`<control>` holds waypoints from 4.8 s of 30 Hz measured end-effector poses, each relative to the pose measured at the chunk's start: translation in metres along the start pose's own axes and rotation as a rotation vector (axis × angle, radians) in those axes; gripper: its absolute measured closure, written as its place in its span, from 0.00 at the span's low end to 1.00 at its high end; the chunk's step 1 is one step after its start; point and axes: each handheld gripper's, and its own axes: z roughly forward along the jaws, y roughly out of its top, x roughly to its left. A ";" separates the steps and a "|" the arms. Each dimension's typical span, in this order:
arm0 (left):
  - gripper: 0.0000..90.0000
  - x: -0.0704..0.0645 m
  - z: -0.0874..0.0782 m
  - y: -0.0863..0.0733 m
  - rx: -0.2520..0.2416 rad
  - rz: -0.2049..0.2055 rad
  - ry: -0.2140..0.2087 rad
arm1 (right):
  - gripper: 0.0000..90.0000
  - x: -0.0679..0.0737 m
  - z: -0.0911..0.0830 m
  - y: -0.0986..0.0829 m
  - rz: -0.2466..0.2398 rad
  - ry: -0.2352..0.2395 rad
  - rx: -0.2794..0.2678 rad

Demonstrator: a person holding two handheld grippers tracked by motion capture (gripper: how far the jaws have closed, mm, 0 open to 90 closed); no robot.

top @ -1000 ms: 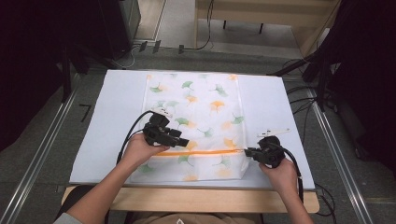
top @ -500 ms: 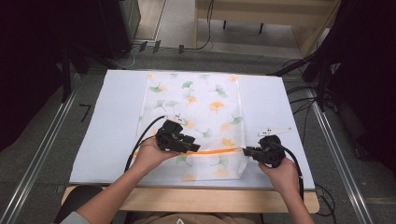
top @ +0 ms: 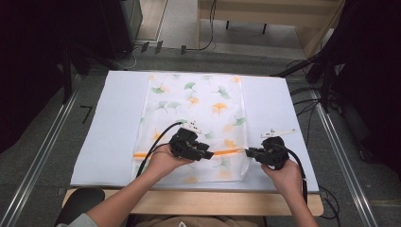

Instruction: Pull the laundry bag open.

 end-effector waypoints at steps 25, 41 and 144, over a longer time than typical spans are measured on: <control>0.76 -0.017 0.048 0.021 0.043 0.019 -0.019 | 0.94 0.005 -0.004 0.002 -0.038 0.010 -0.020; 0.73 -0.013 0.064 0.026 0.026 0.031 -0.023 | 0.95 0.011 -0.009 0.004 -0.071 0.067 -0.036; 1.00 0.009 0.050 0.019 0.110 -0.046 -0.005 | 0.95 0.014 -0.008 0.007 -0.112 0.101 -0.016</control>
